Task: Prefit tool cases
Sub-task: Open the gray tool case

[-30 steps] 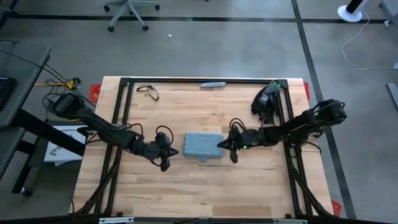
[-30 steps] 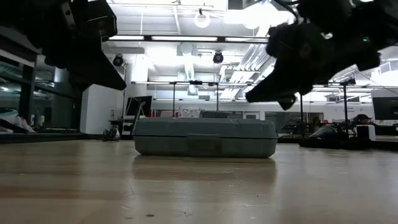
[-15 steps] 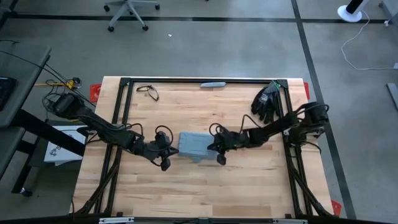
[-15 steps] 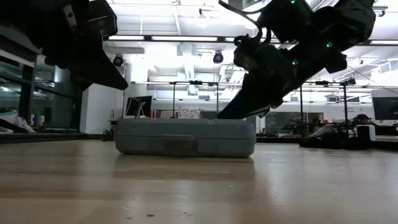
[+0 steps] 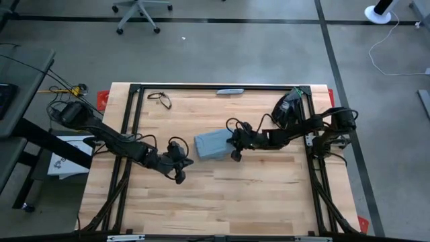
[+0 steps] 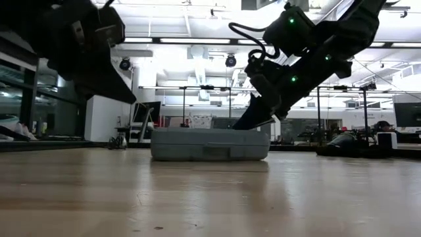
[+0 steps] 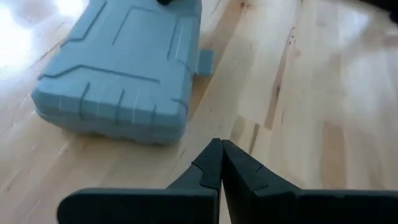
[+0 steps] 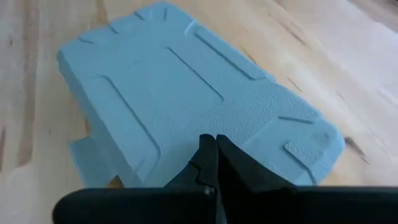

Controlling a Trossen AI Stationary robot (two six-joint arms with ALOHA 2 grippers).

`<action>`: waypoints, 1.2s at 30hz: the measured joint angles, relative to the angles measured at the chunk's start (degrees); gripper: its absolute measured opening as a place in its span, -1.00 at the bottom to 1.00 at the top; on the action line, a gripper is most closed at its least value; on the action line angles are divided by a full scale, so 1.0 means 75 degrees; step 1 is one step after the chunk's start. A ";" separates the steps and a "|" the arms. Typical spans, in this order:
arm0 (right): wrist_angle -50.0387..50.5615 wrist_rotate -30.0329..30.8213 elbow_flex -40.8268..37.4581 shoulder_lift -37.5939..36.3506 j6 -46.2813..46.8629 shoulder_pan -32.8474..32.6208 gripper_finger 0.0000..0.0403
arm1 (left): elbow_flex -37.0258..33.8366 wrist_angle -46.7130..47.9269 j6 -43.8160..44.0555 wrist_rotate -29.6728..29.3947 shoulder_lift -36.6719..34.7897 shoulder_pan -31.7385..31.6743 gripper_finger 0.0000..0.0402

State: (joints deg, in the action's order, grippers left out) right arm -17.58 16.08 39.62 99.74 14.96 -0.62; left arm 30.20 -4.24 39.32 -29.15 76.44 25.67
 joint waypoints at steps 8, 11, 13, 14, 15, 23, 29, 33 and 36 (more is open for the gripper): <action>0.0041 0.0462 -0.0017 0.0009 -0.0003 0.0078 -1.00 | -0.0003 -0.0007 0.0451 -0.0133 0.0773 -0.0006 -1.00; -0.0062 0.0471 -0.0039 -0.0012 -0.0192 -0.0012 -1.00 | -0.0003 -0.0053 0.0553 -0.0366 0.0990 -0.0006 -1.00; -0.0147 0.0488 -0.0051 -0.0123 -0.0353 -0.0092 -1.00 | -0.0003 -0.0147 0.0546 -0.0483 0.1110 -0.0006 -1.00; -0.0143 0.0471 -0.0056 -0.0202 -0.0402 -0.0131 -1.00 | -0.0003 -0.0218 0.0546 -0.0521 0.1158 -0.0006 -1.00; -0.0071 0.0412 -0.0061 -0.0305 -0.0430 -0.0160 -1.00 | -0.0003 -0.0286 0.0546 -0.0548 0.1193 -0.0006 -1.00; 0.1135 0.0679 -0.0073 -0.1410 -0.0662 -0.0166 -1.00 | -0.0003 -0.0337 0.0543 -0.1236 0.1242 -0.0020 -1.00; 0.2483 0.1129 -0.0061 -0.1881 -0.0621 -0.0166 -1.00 | -0.0003 -0.0342 0.0555 -0.1949 0.1242 -0.0026 -1.00; 0.2984 0.1135 -0.0234 -0.1890 -0.0330 -0.0169 -1.00 | -0.0003 -0.0352 0.0748 -0.2432 0.1242 -0.0028 -1.00; 0.3006 0.1135 -0.0563 -0.1891 0.0011 -0.0174 -1.00 | -0.0003 -0.0379 0.0810 -0.2537 0.1242 -0.0055 -1.00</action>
State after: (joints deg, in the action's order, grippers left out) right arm 4.96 24.60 35.39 85.56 15.04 -1.93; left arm 30.17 -7.09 45.40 -48.17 85.76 25.26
